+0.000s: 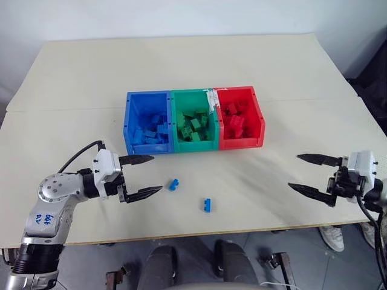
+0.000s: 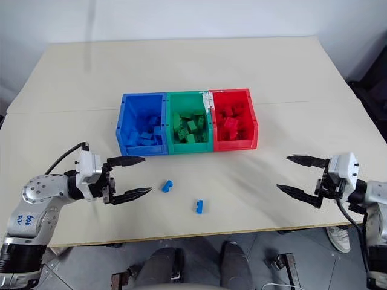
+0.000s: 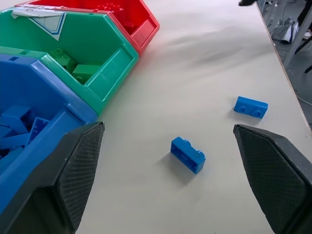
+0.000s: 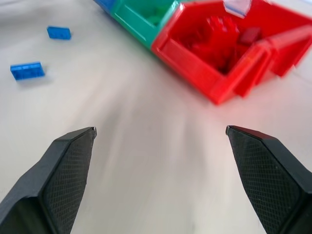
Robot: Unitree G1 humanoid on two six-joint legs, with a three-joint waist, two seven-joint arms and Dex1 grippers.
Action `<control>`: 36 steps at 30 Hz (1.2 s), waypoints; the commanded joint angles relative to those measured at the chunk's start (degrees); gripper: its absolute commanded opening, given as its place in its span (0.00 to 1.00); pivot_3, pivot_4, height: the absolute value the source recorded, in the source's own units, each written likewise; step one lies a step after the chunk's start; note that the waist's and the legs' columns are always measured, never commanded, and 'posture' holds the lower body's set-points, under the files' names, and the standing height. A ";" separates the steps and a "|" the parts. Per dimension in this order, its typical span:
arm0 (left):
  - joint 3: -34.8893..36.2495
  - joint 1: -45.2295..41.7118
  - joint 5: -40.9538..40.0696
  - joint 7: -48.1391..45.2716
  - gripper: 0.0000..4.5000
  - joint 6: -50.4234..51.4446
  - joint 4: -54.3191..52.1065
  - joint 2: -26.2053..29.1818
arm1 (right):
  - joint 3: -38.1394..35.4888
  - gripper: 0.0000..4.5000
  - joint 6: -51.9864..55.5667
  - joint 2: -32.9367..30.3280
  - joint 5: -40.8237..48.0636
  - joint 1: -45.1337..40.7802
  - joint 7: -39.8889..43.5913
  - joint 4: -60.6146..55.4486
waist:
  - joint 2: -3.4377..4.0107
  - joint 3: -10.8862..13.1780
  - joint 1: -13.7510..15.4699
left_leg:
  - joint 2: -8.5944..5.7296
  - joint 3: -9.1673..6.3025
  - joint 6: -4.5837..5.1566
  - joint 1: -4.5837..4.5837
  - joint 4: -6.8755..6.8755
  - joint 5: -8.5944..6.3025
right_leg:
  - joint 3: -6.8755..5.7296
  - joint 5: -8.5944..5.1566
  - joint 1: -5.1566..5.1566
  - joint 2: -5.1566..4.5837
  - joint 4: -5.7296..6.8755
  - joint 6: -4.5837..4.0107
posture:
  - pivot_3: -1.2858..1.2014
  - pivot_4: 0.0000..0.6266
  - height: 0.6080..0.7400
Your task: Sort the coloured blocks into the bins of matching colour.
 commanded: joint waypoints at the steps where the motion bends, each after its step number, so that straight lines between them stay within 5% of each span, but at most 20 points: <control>1: 2.26 2.08 -1.29 0.39 1.00 0.19 -2.50 0.88 | -0.10 0.99 0.42 -0.29 1.96 0.30 -0.65 -4.71 | 0.00 0.00 0.00 | 0.05 -0.01 0.00 0.06 0.00 0.00 | 0.00 0.04 0.00 0.01 0.01 -0.02 | 0.52 0.24 1.00; 12: 12.89 19.03 -2.18 2.90 1.00 0.12 -9.99 2.09 | 17.47 0.99 14.08 -2.86 -0.02 -7.61 1.12 -18.52 | 0.00 0.00 -0.27 | 0.54 0.02 0.00 0.13 -0.01 -0.08 | 0.02 0.16 -0.08 0.08 -0.05 -0.23 | 0.52 0.24 1.00; 20: 12.17 21.93 -2.62 4.91 1.00 1.73 -14.39 1.38 | 31.97 0.99 15.37 5.60 -7.68 -10.53 -6.17 -21.87 | -0.04 -0.03 0.23 | 0.55 -0.04 -0.04 0.01 0.00 -0.26 | -0.05 0.19 -0.15 0.05 -0.14 -0.41 | 0.52 0.24 1.00; 33: 11.04 21.09 -3.24 5.70 1.00 3.55 -16.38 1.57 | 38.45 0.99 7.90 15.16 -15.78 -10.45 -12.40 -12.34 | -0.12 -0.08 -0.20 | 0.60 0.13 -0.01 -0.06 0.01 -0.32 | -0.08 0.20 -0.22 0.25 -0.22 -0.41 | 0.52 0.24 1.00; 36: 11.55 21.80 -3.13 6.07 1.00 3.32 -16.23 1.26 | 38.83 0.85 7.53 15.10 -15.98 -9.48 -12.40 -12.95 | -0.13 -0.08 -0.30 | 0.62 0.13 -0.01 -0.04 0.02 -0.32 | -0.08 0.20 -0.22 0.24 -0.19 -0.41 | 0.52 0.24 1.00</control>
